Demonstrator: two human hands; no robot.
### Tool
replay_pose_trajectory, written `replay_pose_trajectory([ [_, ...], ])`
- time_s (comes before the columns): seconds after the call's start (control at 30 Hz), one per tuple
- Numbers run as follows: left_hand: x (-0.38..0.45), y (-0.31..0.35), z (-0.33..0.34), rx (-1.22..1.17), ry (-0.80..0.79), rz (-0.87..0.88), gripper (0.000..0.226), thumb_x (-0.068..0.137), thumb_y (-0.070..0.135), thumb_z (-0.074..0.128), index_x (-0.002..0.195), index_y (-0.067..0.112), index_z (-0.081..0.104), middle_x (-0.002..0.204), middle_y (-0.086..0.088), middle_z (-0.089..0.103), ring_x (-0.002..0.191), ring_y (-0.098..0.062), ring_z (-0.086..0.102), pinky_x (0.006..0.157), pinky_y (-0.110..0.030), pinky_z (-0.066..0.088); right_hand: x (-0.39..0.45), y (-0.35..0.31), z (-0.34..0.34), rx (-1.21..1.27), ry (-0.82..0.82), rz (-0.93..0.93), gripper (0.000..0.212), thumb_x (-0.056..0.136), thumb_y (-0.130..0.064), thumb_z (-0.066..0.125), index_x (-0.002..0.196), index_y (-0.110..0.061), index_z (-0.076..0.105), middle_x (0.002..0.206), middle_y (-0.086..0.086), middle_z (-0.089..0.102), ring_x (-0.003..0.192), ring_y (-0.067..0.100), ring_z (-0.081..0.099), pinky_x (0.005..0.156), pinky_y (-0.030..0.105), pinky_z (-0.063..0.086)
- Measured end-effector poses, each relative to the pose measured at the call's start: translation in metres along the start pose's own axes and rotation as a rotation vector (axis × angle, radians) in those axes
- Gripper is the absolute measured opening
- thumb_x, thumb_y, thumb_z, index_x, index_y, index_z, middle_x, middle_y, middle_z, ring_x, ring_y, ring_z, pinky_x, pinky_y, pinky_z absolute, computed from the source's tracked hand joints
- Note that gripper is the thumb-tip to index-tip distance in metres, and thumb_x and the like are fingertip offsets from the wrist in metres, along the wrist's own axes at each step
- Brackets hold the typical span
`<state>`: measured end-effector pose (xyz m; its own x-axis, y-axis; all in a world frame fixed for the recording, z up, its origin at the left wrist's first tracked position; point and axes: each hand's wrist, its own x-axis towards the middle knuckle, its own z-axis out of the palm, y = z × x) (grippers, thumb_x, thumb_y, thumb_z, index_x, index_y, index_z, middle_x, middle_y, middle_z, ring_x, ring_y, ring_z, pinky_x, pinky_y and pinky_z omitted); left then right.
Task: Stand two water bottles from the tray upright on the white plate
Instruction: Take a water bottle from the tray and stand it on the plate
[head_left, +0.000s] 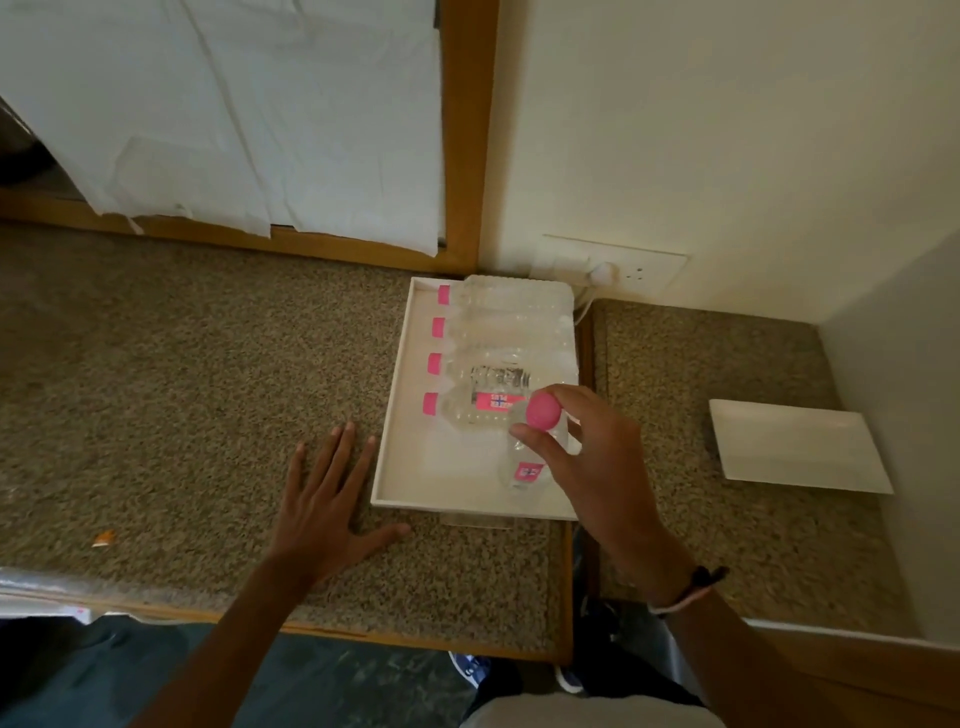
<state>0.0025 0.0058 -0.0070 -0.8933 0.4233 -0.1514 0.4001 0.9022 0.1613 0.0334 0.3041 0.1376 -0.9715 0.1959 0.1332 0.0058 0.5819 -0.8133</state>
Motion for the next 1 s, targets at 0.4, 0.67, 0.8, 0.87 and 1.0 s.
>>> replay_pose_trajectory([
  [0.4,0.048,0.110,-0.053,-0.064,0.168,0.071,0.124,0.070,0.097,0.022,0.158,0.011,0.008,0.168,-0.018,0.001,0.156,-0.034,0.002,0.125,-0.064,0.007,0.012,0.005,-0.093,0.139,0.134,-0.095,0.034,0.082,-0.037,0.073,0.111,-0.019,0.067,0.105,-0.007,0.069,0.099,0.002,0.063,0.080,0.016,0.054],
  [0.67,0.105,0.231,-0.051,-0.066,0.192,0.142,0.123,0.072,0.096,0.024,0.158,0.012,0.002,0.169,-0.015,-0.003,0.157,-0.031,0.000,0.126,-0.062,0.012,0.023,0.054,-0.179,0.156,0.163,-0.043,0.027,0.087,-0.023,0.071,0.113,-0.026,0.062,0.106,-0.010,0.066,0.101,-0.003,0.061,0.087,0.015,0.051],
  [0.8,0.125,0.283,-0.031,-0.099,0.149,0.167,0.122,0.072,0.096,0.026,0.159,0.014,0.000,0.169,-0.012,-0.006,0.157,-0.028,-0.004,0.127,-0.058,0.009,0.028,0.098,-0.212,0.098,0.199,0.002,0.028,0.087,-0.022,0.071,0.114,-0.022,0.063,0.106,-0.013,0.063,0.099,-0.016,0.054,0.086,0.002,0.043],
  [0.87,0.135,0.308,-0.018,-0.101,0.111,0.178,0.123,0.072,0.096,0.026,0.159,0.012,0.005,0.169,-0.014,0.000,0.157,-0.030,0.000,0.126,-0.059,0.011,0.029,0.122,-0.225,0.076,0.214,0.030,0.030,0.087,-0.021,0.072,0.115,-0.018,0.064,0.108,-0.013,0.062,0.101,-0.018,0.053,0.086,0.000,0.041],
  [1.0,0.151,0.346,0.007,-0.083,0.022,0.182,0.124,0.071,0.097,0.020,0.157,0.009,0.014,0.167,-0.017,0.010,0.155,-0.035,0.008,0.124,-0.061,0.017,0.028,0.162,-0.237,0.050,0.238,0.073,0.032,0.086,-0.019,0.072,0.117,-0.015,0.065,0.110,-0.011,0.062,0.098,-0.017,0.055,0.082,-0.004,0.038],
])
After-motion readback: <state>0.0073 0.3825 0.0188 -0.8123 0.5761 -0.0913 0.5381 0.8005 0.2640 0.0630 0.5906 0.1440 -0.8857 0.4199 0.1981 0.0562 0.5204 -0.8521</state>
